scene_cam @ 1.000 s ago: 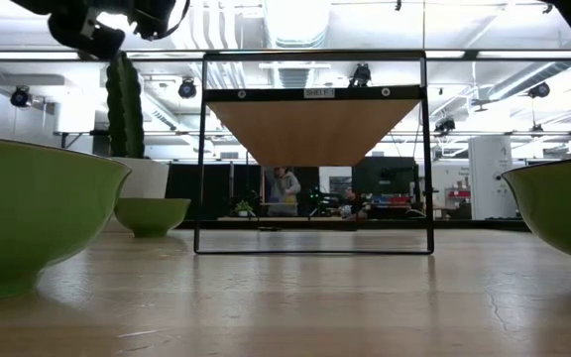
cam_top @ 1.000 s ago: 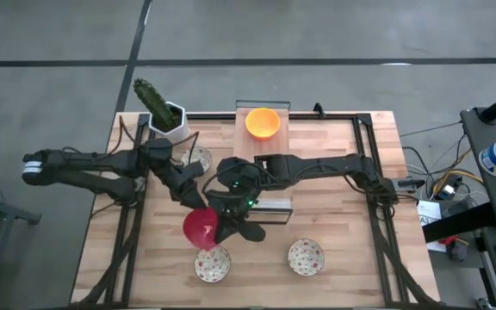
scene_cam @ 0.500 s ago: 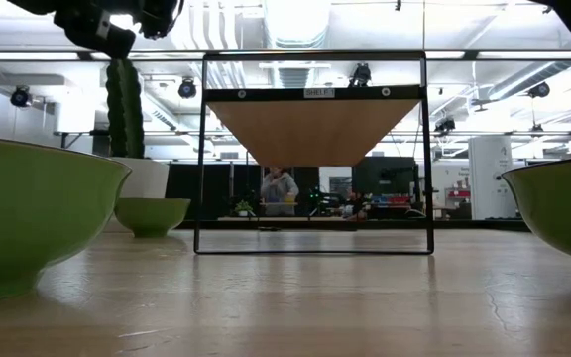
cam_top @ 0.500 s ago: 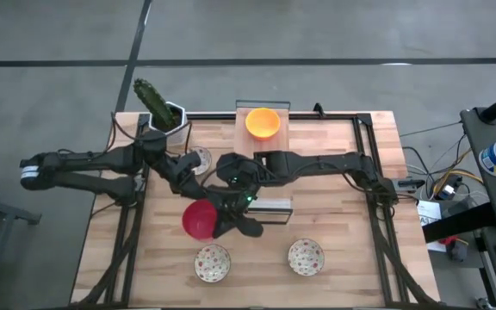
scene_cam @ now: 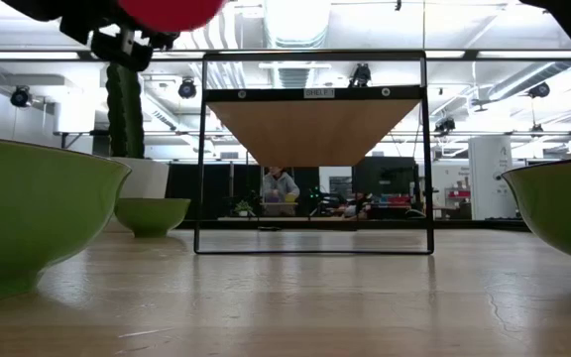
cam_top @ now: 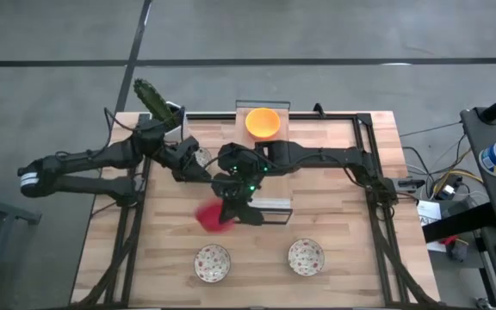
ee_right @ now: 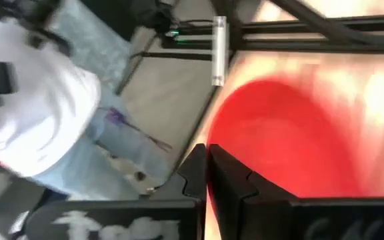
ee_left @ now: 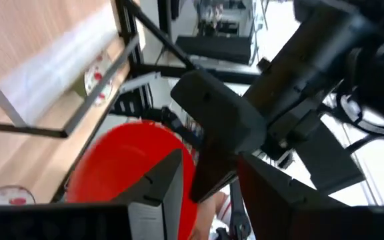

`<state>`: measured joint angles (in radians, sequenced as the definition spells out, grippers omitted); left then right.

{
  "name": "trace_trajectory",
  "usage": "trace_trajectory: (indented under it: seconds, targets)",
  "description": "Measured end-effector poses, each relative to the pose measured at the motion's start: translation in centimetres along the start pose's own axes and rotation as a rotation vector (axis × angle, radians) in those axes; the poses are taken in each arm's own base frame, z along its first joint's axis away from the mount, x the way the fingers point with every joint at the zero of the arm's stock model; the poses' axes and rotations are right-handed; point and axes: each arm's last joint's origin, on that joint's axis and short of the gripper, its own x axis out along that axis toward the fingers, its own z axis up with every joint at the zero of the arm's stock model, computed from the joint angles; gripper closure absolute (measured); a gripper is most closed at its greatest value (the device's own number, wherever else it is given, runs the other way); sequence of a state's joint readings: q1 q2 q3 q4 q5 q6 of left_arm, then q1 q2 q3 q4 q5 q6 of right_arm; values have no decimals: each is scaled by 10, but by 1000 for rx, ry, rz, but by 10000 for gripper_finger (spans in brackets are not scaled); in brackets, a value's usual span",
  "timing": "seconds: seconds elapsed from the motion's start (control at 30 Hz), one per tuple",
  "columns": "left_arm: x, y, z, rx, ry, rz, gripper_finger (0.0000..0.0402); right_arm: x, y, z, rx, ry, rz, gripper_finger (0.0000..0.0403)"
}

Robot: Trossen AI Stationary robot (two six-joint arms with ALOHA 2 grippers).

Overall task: Pick & Place Mini bowls
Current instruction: Stack the red bowl on the yellow bowl on the shelf

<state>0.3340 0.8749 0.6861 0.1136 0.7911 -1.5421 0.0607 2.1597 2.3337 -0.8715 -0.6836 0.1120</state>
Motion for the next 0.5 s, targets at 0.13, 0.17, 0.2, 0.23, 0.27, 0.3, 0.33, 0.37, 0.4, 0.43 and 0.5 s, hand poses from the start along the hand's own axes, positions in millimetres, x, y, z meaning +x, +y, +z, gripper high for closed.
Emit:
trace_trajectory:
  seconds: [0.13, 0.17, 0.2, 0.23, 0.27, 0.3, 0.33, 0.37, 0.4, 0.43, 0.5]
  targets:
    - [-7, 0, 7, -2, -57, -2, 266, -6, -2, -5, 13, 40, -58, 395]
    - [-8, -1, 9, 2, -68, -7, 266, -9, -2, -6, 18, 49, -77, 395]
    - [-10, -2, 10, 9, -78, -15, 266, -12, -2, -7, 28, 66, -100, 395]
    - [-11, -4, 10, 18, -88, -23, 266, -15, -3, -8, 29, 77, -125, 395]
    - [-13, -7, 11, 29, -96, -36, 266, -18, -3, -9, 25, 84, -152, 395]
    - [-14, -11, 11, 47, -102, -55, 266, -22, -3, -10, 24, 94, -182, 395]
    - [-16, -16, 11, 66, -108, -75, 266, -24, -3, -11, 19, 102, -218, 395]
    - [-17, -21, 11, 84, -113, -94, 266, -29, -2, -10, 9, 101, -253, 395]
    - [-18, -26, 11, 111, -117, -118, 266, -34, 0, -10, -2, 101, -287, 395]
    - [-19, -32, 10, 136, -123, -141, 266, -38, 1, -10, -12, 103, -322, 395]
    - [-21, -43, 8, 190, -138, -184, 266, -48, 5, -8, -40, 85, -396, 395]
